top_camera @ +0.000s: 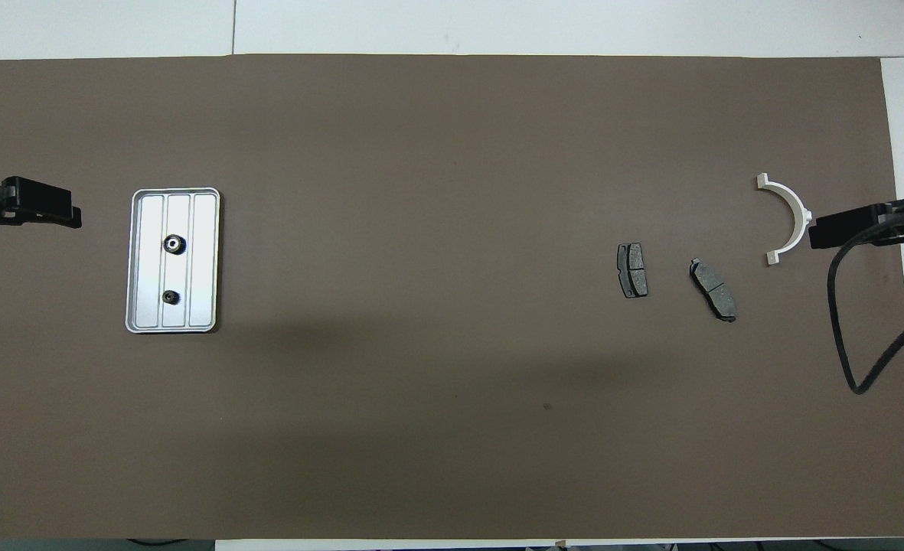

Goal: Place bearing gear from tray to pile

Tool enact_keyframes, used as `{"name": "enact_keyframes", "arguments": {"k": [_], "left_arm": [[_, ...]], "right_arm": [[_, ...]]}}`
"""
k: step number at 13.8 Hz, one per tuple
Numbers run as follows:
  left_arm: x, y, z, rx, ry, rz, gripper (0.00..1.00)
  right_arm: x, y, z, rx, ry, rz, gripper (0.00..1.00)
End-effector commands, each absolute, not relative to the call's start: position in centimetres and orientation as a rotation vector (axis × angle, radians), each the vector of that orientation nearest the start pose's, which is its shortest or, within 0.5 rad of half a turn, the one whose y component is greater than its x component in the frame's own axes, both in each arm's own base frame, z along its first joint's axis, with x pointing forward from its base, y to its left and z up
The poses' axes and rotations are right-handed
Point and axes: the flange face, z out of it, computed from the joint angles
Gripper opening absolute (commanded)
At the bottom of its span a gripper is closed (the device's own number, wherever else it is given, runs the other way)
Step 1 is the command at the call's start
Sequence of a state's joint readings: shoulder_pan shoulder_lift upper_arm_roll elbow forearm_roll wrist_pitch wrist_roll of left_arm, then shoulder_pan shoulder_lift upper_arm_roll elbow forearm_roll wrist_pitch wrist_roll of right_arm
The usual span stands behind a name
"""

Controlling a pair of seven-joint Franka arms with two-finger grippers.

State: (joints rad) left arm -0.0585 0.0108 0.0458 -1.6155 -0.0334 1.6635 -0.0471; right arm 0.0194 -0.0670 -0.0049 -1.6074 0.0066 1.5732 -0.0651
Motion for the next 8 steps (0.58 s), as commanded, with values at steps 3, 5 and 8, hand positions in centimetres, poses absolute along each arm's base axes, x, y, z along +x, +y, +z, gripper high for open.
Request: {"name": "enact_keyframes", "arguments": {"k": [3,5,8], "left_arm": [[56.52,-0.75,60.83,-3.19,-0.043,-0.075,1.0],[56.56,-0.71,60.66,-3.187,-0.047,-0.077,1.0],[56.27,-0.63,60.3,-3.187,-0.081,-0.047,1.0]], "right_arm": [[52.28,0.79,63.14,-3.134,-0.098,-0.022,1.0],[52.37,0.71,62.98,-3.134,-0.096,-0.017,1.0],[52.38,0.71,62.8,-3.134,-0.096,-0.007,1.0]]}}
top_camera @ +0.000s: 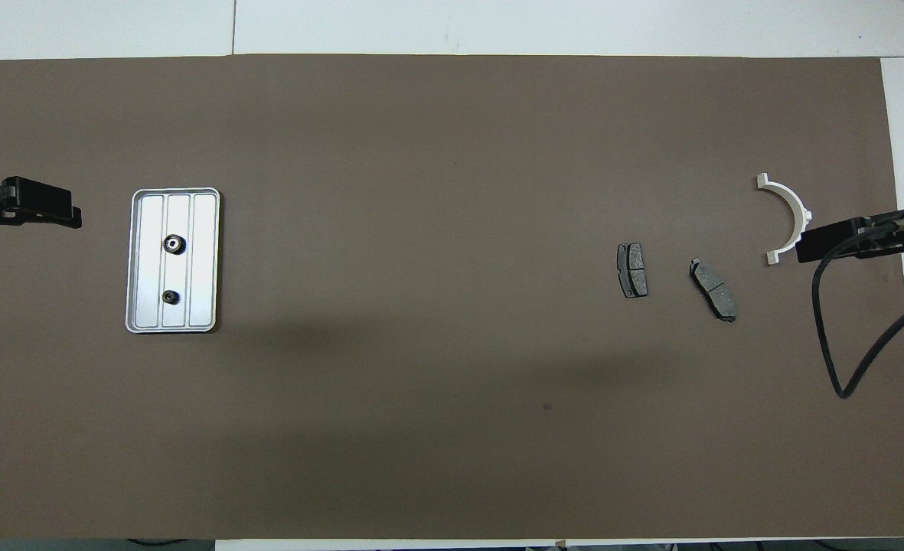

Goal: Place bearing gear from tray to pile

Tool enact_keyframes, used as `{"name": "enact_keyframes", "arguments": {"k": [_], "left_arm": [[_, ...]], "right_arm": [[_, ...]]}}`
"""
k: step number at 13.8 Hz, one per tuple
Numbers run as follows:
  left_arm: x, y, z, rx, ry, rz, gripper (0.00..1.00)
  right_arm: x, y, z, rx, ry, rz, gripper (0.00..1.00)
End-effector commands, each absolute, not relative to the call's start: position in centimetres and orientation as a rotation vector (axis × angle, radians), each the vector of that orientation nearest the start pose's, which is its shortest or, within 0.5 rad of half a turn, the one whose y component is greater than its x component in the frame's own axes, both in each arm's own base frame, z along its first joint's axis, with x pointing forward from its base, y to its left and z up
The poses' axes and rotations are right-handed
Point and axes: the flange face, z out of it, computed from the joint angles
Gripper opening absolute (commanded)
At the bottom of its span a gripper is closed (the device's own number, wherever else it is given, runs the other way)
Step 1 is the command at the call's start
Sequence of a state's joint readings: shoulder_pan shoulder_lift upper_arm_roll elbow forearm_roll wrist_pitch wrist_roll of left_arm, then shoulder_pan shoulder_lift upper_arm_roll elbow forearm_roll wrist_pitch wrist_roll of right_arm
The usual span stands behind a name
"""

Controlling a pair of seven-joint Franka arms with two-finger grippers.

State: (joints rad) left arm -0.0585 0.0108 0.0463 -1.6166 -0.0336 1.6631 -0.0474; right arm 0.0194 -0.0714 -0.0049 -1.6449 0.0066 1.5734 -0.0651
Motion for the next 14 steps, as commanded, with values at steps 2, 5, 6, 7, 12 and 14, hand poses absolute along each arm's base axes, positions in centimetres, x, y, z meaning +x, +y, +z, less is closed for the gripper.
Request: {"name": "enact_keyframes", "arguments": {"k": [2,5,6,7,12,14], "left_arm": [[56.5,-0.3,59.8,-3.184,-0.143,-0.114,1.0],[57.7,-0.4,57.0,-3.181,-0.147,-0.166,1.0],[58.7,-0.4,55.2,-3.18,-0.149,-0.149,1.0],[59.6,-0.4,53.7,-3.176,-0.15,-0.149,1.0],[61.1,1.0,43.5,-3.162,-0.196,-0.196,1.0],[61.9,1.0,40.4,-3.161,-0.202,-0.143,1.0]], "right_arm": [[52.4,0.7,62.9,-3.134,-0.098,-0.007,1.0],[52.4,0.7,63.1,-3.133,-0.098,-0.012,1.0],[52.4,0.7,63.1,-3.133,-0.098,-0.012,1.0],[52.4,0.7,63.1,-3.133,-0.098,-0.019,1.0],[52.9,0.8,63.3,-3.132,-0.093,-0.084,1.0],[53.0,0.8,63.3,-3.132,-0.091,-0.103,1.0]]}}
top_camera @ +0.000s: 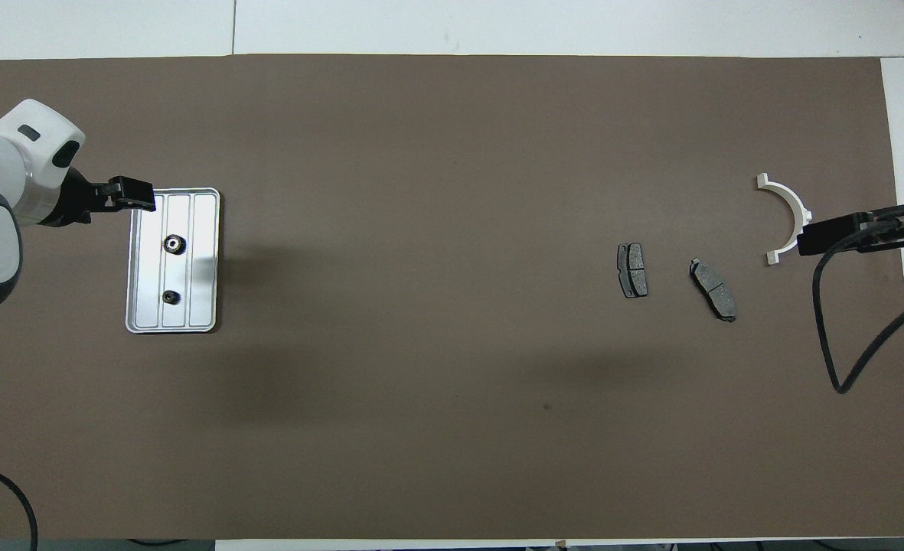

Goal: Place bearing gear from tray to pile
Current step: 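Reach the left gripper to the silver tray and grasp the black bearing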

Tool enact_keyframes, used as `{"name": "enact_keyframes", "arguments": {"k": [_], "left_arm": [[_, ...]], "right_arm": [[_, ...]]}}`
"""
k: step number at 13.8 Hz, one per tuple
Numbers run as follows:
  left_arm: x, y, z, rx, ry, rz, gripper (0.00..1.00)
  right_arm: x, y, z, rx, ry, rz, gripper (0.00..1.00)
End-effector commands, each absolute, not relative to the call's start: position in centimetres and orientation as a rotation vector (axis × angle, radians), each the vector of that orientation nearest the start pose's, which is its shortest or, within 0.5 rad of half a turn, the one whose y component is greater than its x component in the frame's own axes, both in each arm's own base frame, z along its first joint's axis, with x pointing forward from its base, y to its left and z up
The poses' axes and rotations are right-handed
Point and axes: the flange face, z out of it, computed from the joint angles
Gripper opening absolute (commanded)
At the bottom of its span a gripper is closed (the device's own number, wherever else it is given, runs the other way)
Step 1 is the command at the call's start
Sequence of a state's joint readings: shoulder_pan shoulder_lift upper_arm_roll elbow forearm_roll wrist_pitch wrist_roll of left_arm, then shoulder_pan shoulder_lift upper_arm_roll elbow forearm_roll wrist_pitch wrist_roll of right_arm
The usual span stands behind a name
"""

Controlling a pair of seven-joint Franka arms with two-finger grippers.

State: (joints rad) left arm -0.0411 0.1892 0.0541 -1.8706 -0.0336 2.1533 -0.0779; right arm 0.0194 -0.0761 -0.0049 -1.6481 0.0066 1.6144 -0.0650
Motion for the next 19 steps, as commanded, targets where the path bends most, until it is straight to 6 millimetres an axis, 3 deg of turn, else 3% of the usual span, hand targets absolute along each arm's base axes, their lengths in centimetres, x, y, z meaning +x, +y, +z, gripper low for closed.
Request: {"name": "enact_keyframes", "arguments": {"k": [1,4,7,9,19], "left_arm": [[62.0,1.2,39.4,-3.16,-0.21,-0.114,1.0],[62.1,1.2,35.8,-3.155,-0.255,-0.033,0.92],[62.4,1.2,34.2,-3.151,-0.273,-0.031,0.81],[62.0,1.2,32.8,-3.15,-0.275,-0.038,0.81],[60.6,0.4,29.7,-3.148,-0.282,-0.045,0.71]], "right_arm": [[53.1,0.8,63.3,-3.132,-0.091,-0.111,1.0],[53.1,0.8,63.4,-3.132,-0.091,-0.116,1.0],[53.2,0.7,63.2,-3.132,-0.093,-0.111,1.0],[53.2,0.6,63.3,-3.131,-0.098,-0.108,1.0],[52.8,1.2,63.1,-3.128,-0.126,-0.087,1.0]]}}
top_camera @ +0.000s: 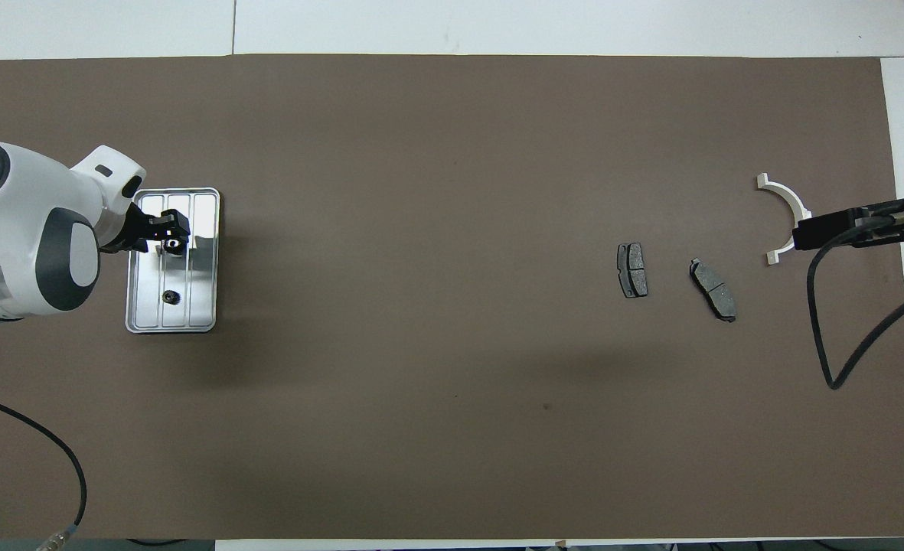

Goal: Place bearing gear from tray to pile
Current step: 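Reach the left gripper to the silver tray and grasp the black bearing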

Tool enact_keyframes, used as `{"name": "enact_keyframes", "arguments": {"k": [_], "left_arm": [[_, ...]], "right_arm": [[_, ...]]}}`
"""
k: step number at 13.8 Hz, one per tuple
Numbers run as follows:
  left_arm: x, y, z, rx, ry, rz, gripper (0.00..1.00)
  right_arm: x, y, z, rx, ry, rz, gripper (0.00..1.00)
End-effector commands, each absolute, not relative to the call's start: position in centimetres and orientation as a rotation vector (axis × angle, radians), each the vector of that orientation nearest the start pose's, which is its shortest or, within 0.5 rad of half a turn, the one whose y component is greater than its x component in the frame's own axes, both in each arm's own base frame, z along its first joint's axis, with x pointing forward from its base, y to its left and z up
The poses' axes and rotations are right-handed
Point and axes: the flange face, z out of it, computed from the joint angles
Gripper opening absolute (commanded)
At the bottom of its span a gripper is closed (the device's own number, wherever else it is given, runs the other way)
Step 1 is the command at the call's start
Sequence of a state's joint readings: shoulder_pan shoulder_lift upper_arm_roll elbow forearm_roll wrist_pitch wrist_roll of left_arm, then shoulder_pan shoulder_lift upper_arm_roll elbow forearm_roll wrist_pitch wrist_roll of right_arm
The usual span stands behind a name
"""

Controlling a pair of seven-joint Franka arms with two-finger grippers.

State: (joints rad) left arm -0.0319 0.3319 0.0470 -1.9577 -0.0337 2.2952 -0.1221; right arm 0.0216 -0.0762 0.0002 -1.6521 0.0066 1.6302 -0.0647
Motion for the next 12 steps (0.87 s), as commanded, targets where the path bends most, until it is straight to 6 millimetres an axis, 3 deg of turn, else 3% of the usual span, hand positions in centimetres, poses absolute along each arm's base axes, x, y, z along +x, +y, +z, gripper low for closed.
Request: {"name": "enact_keyframes", "arguments": {"k": [1,7,9,12], "left_arm": [[60.7,0.4,29.6,-3.147,-0.285,-0.052,0.69],[60.7,0.3,29.5,-3.147,-0.285,-0.064,0.67],[60.7,0.3,29.3,-3.147,-0.285,-0.06,0.66],[60.8,0.3,29.4,-3.148,-0.287,-0.074,0.61]], "right_arm": [[52.7,1.2,62.7,-3.128,-0.134,-0.075,1.0],[52.2,2.0,61.5,-3.129,-0.116,-0.053,1.0],[52.4,2.4,60.3,-3.127,0.033,-0.059,1.0],[52.5,6.1,58.3,-3.101,0.164,-0.044,1.0]]}}
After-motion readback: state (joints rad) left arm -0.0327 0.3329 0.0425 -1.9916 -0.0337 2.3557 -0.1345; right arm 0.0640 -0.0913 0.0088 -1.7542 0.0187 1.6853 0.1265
